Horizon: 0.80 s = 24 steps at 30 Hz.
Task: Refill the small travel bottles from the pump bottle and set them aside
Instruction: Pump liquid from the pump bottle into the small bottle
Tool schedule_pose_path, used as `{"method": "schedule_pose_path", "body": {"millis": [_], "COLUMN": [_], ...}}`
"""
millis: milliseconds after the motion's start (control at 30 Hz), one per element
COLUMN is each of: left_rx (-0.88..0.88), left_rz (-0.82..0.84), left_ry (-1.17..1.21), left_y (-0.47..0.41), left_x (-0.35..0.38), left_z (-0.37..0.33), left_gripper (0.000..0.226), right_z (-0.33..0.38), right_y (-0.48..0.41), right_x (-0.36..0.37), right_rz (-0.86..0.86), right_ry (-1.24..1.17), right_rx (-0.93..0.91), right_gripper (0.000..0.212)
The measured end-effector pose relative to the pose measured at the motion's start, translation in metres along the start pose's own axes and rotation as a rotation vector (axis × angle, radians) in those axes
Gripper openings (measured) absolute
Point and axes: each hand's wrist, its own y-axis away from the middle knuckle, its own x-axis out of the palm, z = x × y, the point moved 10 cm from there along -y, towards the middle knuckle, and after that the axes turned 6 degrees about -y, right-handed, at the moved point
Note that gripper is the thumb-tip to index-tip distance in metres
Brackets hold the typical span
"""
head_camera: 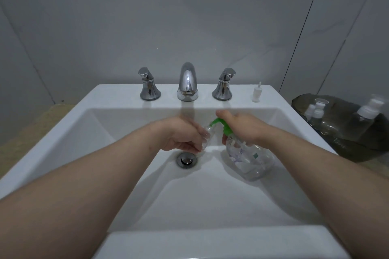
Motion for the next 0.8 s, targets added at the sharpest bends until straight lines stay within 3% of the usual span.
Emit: {"method": "schedule_pose_path", "body": {"millis": [800], "left_rx": [0.03], "left_rz": [-0.04], "left_ry": [-0.111], "left_y": [-0.0004], "left_x": [-0.0014], "left_z": [-0.0006], "left_gripper": [0.043], "right_z": [0.0085], "right_y": [0.0045], "right_x": [0.0007], "right_rz": [0.011], "right_ry": [0.05], "right_rx": [-0.029], "right_gripper": [0.071]}}
